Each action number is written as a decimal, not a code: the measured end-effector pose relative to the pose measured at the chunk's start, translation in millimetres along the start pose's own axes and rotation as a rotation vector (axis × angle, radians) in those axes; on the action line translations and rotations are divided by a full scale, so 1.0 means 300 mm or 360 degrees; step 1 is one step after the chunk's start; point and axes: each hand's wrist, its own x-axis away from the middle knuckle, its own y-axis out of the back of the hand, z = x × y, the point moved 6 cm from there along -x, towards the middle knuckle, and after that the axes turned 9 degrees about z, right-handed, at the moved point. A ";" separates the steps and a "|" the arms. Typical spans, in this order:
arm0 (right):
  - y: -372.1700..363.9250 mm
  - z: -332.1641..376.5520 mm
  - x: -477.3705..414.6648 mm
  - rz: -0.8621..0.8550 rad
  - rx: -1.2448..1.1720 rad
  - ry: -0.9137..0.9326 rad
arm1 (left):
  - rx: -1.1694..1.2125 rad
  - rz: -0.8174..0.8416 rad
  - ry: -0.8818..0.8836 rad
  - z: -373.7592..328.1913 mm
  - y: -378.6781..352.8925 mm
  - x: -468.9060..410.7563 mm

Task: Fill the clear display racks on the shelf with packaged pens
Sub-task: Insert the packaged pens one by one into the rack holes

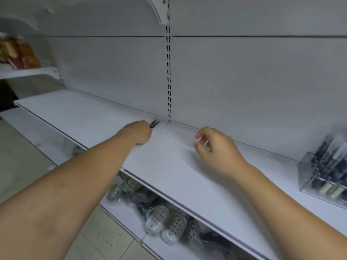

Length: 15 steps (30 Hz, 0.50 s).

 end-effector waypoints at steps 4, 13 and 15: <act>0.038 -0.014 0.050 -0.0015 0.0022 -0.0028 | -0.0010 -0.0056 0.0016 0.014 0.001 0.033; 0.215 -0.054 0.284 -0.0207 -0.0203 -0.0083 | 0.1087 -0.0342 -0.0745 -0.254 0.110 0.438; 0.257 -0.074 0.363 -0.0257 -0.0376 -0.0147 | 0.1497 -0.0187 -0.0886 -0.362 0.097 0.547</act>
